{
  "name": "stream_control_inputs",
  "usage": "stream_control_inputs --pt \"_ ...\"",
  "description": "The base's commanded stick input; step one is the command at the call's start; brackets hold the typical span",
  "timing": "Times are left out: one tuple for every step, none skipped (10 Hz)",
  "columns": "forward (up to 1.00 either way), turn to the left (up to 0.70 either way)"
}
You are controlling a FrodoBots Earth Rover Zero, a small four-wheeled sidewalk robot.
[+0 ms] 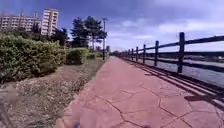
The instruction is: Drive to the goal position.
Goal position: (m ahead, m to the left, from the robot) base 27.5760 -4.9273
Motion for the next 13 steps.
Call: stream_control_inputs --pt "0.70 0.00" --pt "0.70 0.00" --pt "0.70 0.00" --pt "0.70 0.00" --pt "0.70 0.00" --pt "0.70 0.00" --pt "0.70 0.00" --pt "0.70 0.00" --pt "0.70 0.00" --pt "0.70 0.00" --pt "0.70 0.00" --pt "0.70 0.00" --pt "0.70 0.00"
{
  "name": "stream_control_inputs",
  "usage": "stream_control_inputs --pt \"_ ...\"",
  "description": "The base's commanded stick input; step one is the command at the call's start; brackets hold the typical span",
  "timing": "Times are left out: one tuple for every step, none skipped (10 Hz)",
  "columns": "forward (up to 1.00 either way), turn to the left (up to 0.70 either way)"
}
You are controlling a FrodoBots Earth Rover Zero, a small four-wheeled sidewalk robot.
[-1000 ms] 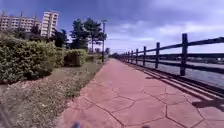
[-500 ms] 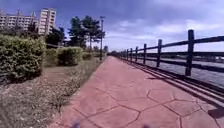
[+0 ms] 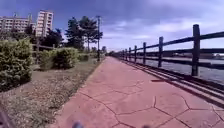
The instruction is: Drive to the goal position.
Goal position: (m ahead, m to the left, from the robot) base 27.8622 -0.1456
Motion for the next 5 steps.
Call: stream_control_inputs --pt "0.70 0.00" --pt "0.70 0.00" --pt "0.70 0.00" --pt "0.70 0.00" --pt "0.70 0.00"
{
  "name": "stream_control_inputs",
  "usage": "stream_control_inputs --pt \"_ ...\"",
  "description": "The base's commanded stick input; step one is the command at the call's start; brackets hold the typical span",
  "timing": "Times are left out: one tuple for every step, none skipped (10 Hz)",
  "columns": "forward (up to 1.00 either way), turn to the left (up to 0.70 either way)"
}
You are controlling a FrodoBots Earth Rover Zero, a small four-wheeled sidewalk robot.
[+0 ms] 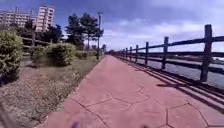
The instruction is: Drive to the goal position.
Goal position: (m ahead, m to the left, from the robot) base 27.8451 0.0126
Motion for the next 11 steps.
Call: stream_control_inputs --pt "0.70 0.00" --pt "0.70 0.00" --pt "0.70 0.00" --pt "0.70 0.00" --pt "0.70 0.00" --pt "0.70 0.00" --pt "0.70 0.00" --pt "0.70 0.00" --pt "0.70 0.00" --pt "0.70 0.00" --pt "0.70 0.07"
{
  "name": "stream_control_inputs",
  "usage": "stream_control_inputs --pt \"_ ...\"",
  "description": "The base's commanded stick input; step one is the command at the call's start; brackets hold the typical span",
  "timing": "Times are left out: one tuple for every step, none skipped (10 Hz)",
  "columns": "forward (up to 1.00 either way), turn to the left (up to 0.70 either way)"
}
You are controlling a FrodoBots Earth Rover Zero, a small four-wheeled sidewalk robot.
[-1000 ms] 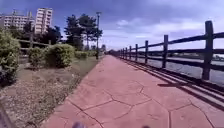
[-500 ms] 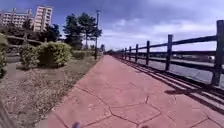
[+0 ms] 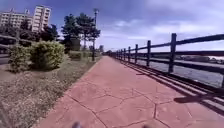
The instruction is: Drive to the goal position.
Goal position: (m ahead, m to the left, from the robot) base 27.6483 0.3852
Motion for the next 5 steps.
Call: stream_control_inputs --pt "0.70 0.35" --pt "0.70 0.35" --pt "0.70 0.35" --pt "0.70 0.35" --pt "0.70 0.20"
